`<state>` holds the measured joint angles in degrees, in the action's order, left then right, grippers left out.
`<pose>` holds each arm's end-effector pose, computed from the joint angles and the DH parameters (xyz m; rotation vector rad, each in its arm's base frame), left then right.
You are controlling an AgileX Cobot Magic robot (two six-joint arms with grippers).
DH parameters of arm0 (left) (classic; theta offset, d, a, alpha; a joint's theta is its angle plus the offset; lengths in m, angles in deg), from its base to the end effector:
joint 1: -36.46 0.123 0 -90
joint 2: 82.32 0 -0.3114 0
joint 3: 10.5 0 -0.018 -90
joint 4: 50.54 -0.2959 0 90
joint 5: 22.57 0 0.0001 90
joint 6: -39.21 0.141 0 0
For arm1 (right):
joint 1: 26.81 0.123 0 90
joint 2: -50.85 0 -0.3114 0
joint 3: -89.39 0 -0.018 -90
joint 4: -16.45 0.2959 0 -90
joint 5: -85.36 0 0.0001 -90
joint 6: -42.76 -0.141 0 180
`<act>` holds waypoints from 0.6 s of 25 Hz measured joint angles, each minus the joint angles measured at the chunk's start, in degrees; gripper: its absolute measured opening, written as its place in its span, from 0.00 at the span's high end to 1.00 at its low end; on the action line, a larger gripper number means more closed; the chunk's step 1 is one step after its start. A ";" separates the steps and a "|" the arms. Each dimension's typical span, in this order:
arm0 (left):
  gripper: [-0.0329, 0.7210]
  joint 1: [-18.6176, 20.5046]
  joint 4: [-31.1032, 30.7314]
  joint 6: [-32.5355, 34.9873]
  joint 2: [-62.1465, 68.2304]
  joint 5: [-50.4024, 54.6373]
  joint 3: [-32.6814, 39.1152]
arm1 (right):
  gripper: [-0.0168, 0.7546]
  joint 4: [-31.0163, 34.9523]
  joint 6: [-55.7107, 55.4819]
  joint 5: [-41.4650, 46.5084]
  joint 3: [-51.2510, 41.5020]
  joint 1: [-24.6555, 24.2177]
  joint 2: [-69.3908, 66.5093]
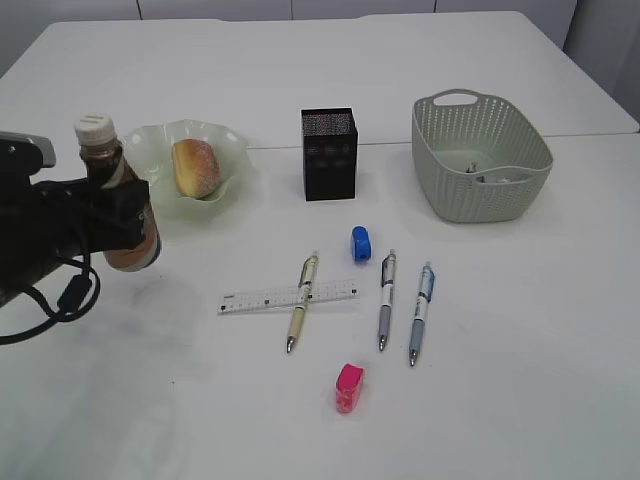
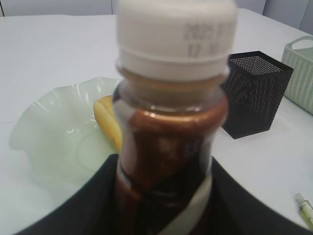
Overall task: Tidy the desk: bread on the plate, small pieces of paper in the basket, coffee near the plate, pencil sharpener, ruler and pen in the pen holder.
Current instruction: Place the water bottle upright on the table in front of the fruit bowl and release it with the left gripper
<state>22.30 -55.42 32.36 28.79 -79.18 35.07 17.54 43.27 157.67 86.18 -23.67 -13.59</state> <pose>0.3701 -0.1037 0.1240 0.2051 1.7450 -0.2956 0.2226 0.0148 0.4251 -0.0788 2.4418 0.0451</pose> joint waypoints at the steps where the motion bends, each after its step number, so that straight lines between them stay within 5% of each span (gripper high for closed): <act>1: 0.53 0.00 0.00 0.21 1.86 -2.45 0.00 | 0.23 0.00 0.00 0.00 0.00 0.00 0.25; 15: 0.53 0.00 3.67 0.69 12.28 -5.75 -5.47 | 0.23 -0.43 -0.10 0.11 0.00 0.00 0.76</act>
<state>22.30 -51.76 33.05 41.07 -84.93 29.61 17.11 43.16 157.78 86.18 -23.67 -12.83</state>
